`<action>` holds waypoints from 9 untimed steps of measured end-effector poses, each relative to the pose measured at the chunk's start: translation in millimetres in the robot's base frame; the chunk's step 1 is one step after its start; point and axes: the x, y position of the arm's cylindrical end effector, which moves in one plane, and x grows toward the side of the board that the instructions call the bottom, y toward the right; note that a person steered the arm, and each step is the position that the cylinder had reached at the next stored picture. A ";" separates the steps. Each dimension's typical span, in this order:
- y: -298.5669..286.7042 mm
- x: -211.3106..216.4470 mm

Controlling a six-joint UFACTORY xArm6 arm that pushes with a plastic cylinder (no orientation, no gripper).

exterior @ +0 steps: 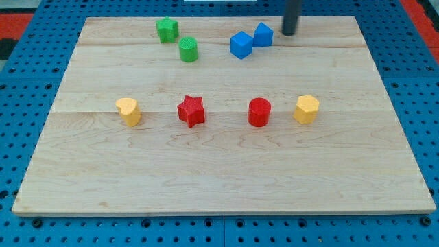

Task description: Place the yellow hexagon diagonally bottom right to the green circle

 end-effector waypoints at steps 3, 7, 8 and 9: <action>-15.8 206.3; -57.3 217.9; -45.7 260.3; -85.5 250.0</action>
